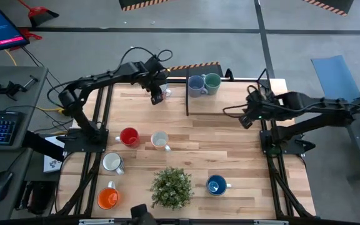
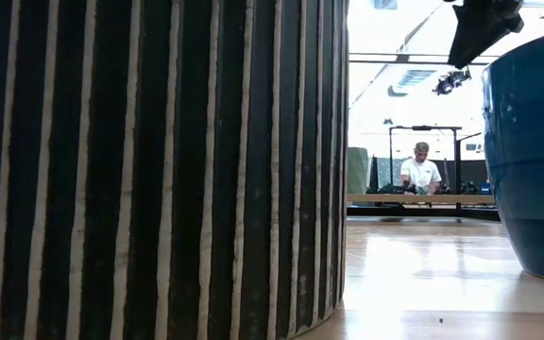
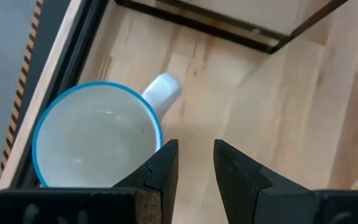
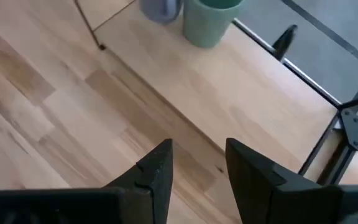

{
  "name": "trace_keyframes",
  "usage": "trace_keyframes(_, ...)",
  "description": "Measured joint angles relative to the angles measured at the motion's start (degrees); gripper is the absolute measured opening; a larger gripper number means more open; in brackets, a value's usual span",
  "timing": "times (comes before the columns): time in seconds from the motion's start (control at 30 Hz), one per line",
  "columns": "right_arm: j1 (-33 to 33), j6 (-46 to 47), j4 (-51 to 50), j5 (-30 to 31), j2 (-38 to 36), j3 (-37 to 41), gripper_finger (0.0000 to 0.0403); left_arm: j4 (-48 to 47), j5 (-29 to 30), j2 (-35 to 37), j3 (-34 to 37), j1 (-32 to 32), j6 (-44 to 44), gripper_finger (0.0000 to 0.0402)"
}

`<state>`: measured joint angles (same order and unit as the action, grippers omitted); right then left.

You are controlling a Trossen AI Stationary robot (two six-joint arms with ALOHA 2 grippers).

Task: Place coffee mugs
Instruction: Put the red patterned mug on the shelf

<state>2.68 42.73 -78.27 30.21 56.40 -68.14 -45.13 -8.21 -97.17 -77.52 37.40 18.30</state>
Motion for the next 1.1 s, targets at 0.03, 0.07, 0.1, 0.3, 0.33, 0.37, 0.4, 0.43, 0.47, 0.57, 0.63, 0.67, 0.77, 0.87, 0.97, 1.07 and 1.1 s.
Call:
trace_keyframes(0.03,0.0,0.26,-0.29,0.43,-0.64,0.0,0.0126,-0.27,0.33,-0.53,-0.24,0.21,0.26,0.009)
trace_keyframes(0.07,0.0,0.32,-0.36,0.73,-1.23,0.0,0.0126,-0.27,1.01,-1.03,-0.59,0.37,0.33,0.009)
trace_keyframes(0.1,0.0,0.34,-0.31,0.88,-1.78,0.0,0.0126,-0.04,1.26,-1.35,-0.77,0.62,0.34,0.009)
trace_keyframes(0.3,0.0,0.12,-0.38,1.29,-3.58,0.0,0.0126,-0.31,2.4,-1.79,-0.85,1.88,0.42,0.009)
trace_keyframes(0.33,0.0,-0.04,-0.38,1.29,-3.65,0.0,0.0126,-0.32,2.75,-1.77,-0.85,2.05,0.44,0.009)
trace_keyframes(0.37,0.0,-0.15,-0.4,1.29,-3.65,0.0,0.0126,-0.48,2.78,-1.77,-0.85,2.09,0.43,0.009)
trace_keyframes(0.4,0.0,-0.29,-0.42,1.36,-3.63,0.0,0.0126,-0.93,2.78,-1.77,-0.85,2.18,0.53,0.009)
trace_keyframes(0.43,0.0,-0.36,-0.47,1.57,-3.63,0.0,0.0126,-1.59,2.79,-1.77,-0.85,2.35,0.96,0.009)
trace_keyframes(0.47,0.0,-0.57,-0.56,1.77,-3.63,0.0,0.0126,-2.23,2.79,-1.8,-0.85,2.36,1.49,0.009)
trace_keyframes(0.57,0.0,-0.71,-0.6,2.01,-3.62,0.0,0.0126,-3.4,2.86,-2.78,-0.85,1.98,1.82,0.009)
trace_keyframes(0.63,0.0,-0.71,-0.62,2.3,-3.63,0.0,0.0126,-3.31,2.91,-3.62,-0.85,1.91,1.86,0.009)
trace_keyframes(0.67,0.0,-0.71,-0.62,2.3,-3.63,0.0,0.0126,-2.83,2.89,-4.08,-0.85,1.89,1.83,0.009)
trace_keyframes(0.77,0.0,-0.49,-0.62,2.29,-3.6,0.0,0.0126,-2.33,2.93,-5.81,-0.85,1.82,1.73,0.009)
trace_keyframes(0.87,0.0,0.14,-0.7,2.27,-3.6,0.0,0.0126,-1.26,3.02,-7.2,-0.85,1.55,1.49,0.009)
trace_keyframes(0.97,0.0,0.34,-0.79,2.12,-3.6,0.0,0.0126,-0.58,3.02,-8.38,-0.85,1.38,1.49,0.009)
trace_keyframes(1.07,0.0,0.95,-0.79,2.1,-3.6,0.0,0.0126,-0.74,2.99,-9.49,-0.85,1.14,1.49,0.009)
trace_keyframes(1.1,0.0,0.95,-0.79,2.1,-3.6,0.0,0.0126,-0.75,2.99,-9.57,-0.85,1.01,1.49,0.009)
